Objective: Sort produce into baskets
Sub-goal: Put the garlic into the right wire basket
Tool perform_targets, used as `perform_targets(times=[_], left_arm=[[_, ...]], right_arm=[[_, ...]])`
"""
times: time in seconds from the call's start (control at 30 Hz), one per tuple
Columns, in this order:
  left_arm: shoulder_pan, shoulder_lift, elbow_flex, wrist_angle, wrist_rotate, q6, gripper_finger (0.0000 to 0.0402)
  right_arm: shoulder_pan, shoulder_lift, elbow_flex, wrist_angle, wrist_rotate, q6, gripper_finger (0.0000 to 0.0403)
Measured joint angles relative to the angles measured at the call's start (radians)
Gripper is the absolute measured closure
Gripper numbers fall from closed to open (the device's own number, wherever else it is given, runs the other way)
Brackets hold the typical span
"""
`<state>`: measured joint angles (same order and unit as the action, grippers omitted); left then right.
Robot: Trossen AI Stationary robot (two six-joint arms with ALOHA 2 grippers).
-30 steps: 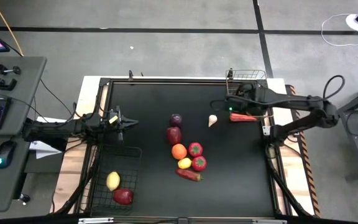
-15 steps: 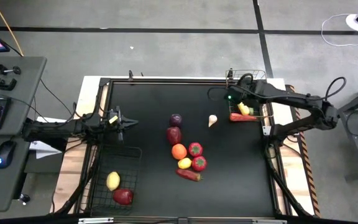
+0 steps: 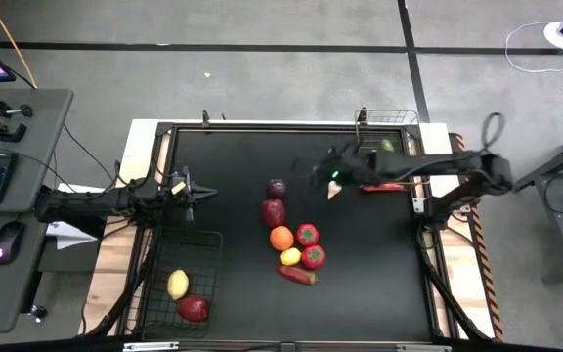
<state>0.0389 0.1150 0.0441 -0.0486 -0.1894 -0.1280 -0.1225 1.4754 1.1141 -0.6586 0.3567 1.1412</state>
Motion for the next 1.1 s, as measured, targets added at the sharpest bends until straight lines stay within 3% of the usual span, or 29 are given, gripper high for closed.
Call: perform_targets(times=[0.23, 0.53, 0.93, 1.1], left_arm=[[0.000, 0.000, 0.000, 0.000, 0.000, 0.000, 0.0401], [0.000, 0.000, 0.000, 0.000, 0.000, 0.000, 0.0401], [0.000, 0.000, 0.000, 0.000, 0.000, 0.000, 0.0401], [0.000, 0.000, 0.000, 0.000, 0.000, 0.000, 0.0401]], right_arm=[[0.022, 0.192, -0.002, -0.152, 0.008, 0.243, 0.0136], [0.017, 0.289, -0.001, -0.171, 0.078, 0.402, 0.0136], [-0.005, 0.359, -0.001, -0.160, 0.063, 0.474, 0.0137], [0.000, 0.374, -0.001, -0.142, 0.052, 0.475, 0.0178]])
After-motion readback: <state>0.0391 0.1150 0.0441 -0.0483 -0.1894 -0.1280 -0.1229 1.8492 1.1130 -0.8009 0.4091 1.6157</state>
